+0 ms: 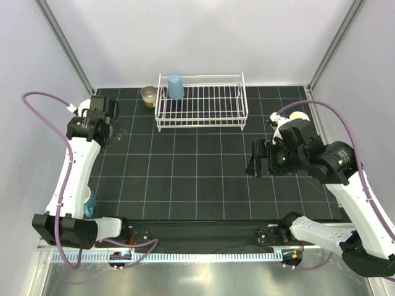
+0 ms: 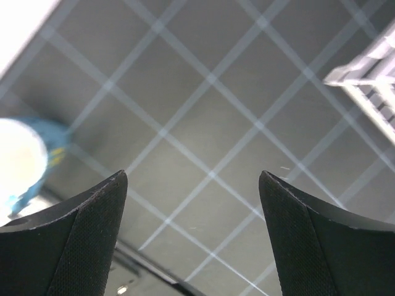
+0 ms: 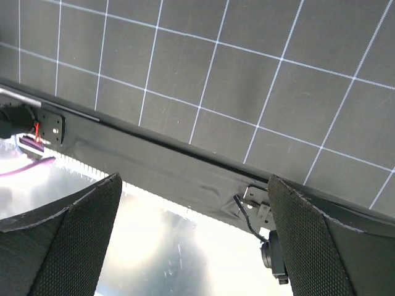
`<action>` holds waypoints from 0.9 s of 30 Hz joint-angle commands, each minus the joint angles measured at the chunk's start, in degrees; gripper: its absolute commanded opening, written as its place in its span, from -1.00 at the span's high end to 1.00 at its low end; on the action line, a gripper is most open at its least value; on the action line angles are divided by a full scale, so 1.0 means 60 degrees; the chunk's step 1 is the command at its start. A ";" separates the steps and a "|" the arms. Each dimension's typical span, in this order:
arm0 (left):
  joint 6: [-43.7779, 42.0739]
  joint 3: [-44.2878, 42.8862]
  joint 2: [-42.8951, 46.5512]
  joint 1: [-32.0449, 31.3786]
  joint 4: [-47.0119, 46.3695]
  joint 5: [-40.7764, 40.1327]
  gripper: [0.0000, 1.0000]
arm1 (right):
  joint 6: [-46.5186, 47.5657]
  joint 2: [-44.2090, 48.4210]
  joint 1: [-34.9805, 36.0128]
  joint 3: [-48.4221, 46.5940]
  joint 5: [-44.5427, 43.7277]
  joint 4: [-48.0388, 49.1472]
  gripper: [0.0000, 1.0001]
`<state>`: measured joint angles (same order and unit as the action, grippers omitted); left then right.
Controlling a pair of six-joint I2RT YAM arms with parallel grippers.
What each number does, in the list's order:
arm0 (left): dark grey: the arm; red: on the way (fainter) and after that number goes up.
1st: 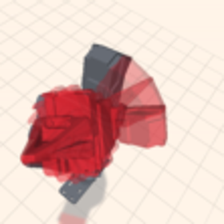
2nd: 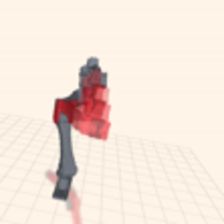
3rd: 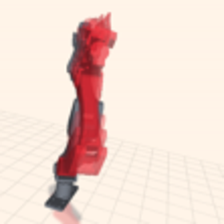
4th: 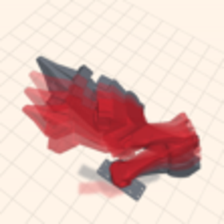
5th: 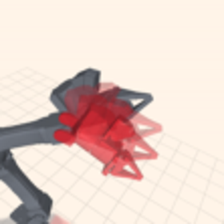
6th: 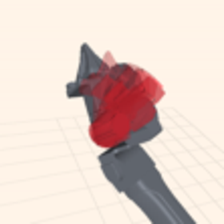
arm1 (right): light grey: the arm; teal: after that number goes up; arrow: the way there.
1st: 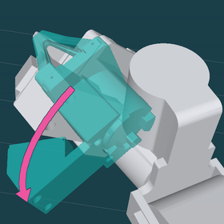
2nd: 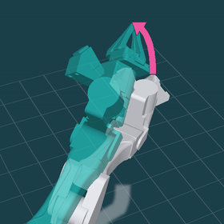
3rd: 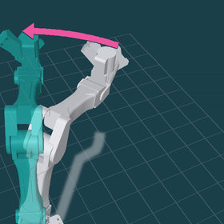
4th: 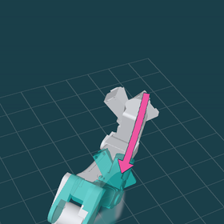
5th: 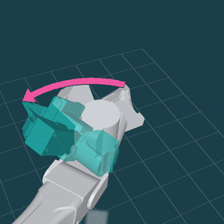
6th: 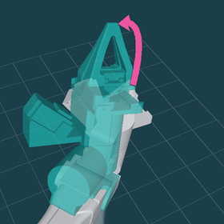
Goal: Load the cups into the dish rack
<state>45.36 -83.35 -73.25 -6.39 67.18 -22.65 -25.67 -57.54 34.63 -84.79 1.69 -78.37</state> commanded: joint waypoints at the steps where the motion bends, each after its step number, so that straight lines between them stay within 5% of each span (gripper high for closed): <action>1: 0.0612 -0.0171 0.0373 0.0128 0.1590 -0.1759 -0.67 | 0.0542 0.0069 -0.0045 -0.0048 0.0362 -0.0489 -0.99; 27: -0.0881 0.3813 0.0798 0.3716 -0.0474 -0.0546 -0.70 | 0.1803 -0.1059 0.0702 -0.0882 0.0436 -0.0474 -0.99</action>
<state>40.16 -61.45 -68.77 14.52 66.59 -26.33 -16.34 -63.61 37.78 -87.88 5.63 -78.35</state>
